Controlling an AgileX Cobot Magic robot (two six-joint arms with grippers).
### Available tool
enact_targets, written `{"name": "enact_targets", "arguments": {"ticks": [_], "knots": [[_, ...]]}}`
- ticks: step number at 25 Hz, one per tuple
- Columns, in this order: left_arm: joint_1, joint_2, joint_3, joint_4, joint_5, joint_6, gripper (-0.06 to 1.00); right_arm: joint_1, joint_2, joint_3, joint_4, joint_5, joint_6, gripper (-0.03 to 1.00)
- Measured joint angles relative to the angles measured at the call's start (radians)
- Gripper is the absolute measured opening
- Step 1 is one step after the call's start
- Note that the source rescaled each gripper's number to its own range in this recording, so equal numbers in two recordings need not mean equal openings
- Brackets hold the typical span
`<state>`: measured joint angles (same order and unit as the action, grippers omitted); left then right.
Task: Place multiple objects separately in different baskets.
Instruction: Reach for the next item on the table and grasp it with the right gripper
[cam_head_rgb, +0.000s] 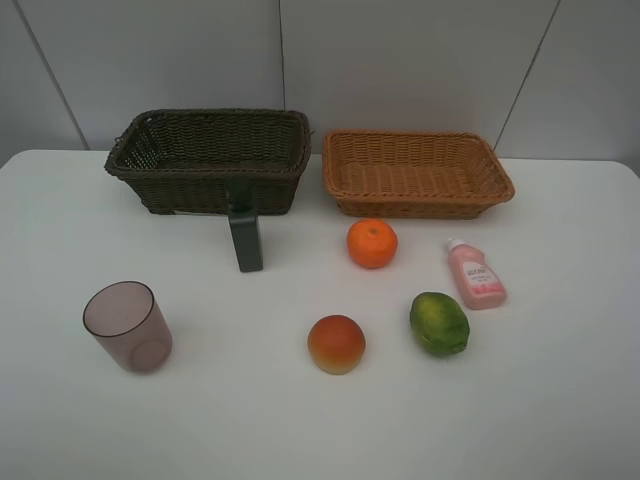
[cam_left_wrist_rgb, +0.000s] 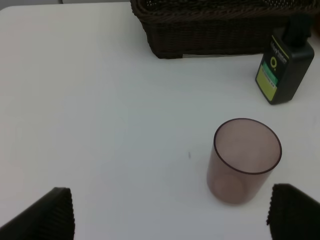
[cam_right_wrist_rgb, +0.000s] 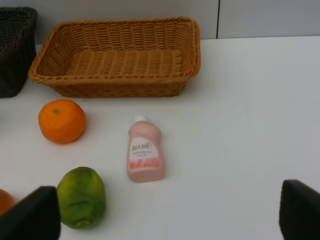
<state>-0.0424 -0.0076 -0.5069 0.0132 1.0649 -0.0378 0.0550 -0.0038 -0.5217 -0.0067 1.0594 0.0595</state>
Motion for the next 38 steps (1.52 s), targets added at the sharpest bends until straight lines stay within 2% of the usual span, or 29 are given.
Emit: {"name": "enact_targets", "arguments": {"ticks": [23,25,31,38], "knots": [[0.000,0.000,0.000,0.000,0.000,0.000,1.00,0.026,0.000,0.000,0.007,0.000,0.000,0.88],[0.000,0.000,0.000,0.000,0.000,0.000,1.00,0.010,0.000,0.000,0.007,0.000,0.000,0.88],[0.000,0.000,0.000,0.000,0.000,0.000,1.00,-0.125,0.000,0.000,0.001,0.000,0.000,0.88],[0.000,0.000,0.000,0.000,0.000,0.000,1.00,-0.141,0.000,0.000,-0.001,0.000,0.000,0.88]]}}
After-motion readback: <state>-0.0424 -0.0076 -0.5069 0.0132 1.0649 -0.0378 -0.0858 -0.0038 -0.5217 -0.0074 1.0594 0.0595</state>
